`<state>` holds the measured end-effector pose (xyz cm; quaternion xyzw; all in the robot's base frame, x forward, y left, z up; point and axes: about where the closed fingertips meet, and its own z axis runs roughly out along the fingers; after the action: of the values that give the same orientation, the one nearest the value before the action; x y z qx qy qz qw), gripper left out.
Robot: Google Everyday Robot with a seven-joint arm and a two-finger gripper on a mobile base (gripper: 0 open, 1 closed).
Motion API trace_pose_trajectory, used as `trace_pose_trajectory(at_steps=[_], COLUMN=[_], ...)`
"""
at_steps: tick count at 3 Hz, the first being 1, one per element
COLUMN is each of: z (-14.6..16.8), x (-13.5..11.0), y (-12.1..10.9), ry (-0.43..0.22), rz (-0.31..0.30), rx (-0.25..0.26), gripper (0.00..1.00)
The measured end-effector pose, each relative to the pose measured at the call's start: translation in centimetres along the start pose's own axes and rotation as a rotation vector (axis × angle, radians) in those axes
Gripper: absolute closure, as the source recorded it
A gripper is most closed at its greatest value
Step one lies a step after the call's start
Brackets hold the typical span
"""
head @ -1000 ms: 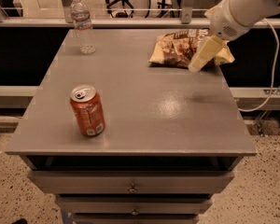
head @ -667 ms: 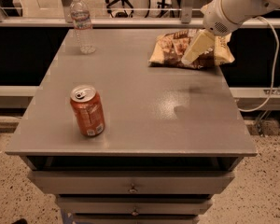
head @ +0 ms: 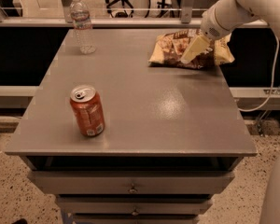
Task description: Pick brown chip bag
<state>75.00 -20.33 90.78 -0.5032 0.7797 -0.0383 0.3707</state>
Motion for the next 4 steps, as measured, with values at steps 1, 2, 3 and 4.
trace_pose_trajectory(at_steps=[1, 2, 3, 4], z=[1.28, 1.75, 1.52, 1.34], x=[1.18, 1.66, 1.31, 1.03], y=[-0.44, -0.49, -0.39, -0.22], ry=[0.017, 0.015, -0.004, -0.015], rz=[0.024, 0.031, 0.024, 0.02], rx=[-0.007, -0.022, -0.036, -0.044], gripper=[0.0, 0.15, 0.46, 0.69])
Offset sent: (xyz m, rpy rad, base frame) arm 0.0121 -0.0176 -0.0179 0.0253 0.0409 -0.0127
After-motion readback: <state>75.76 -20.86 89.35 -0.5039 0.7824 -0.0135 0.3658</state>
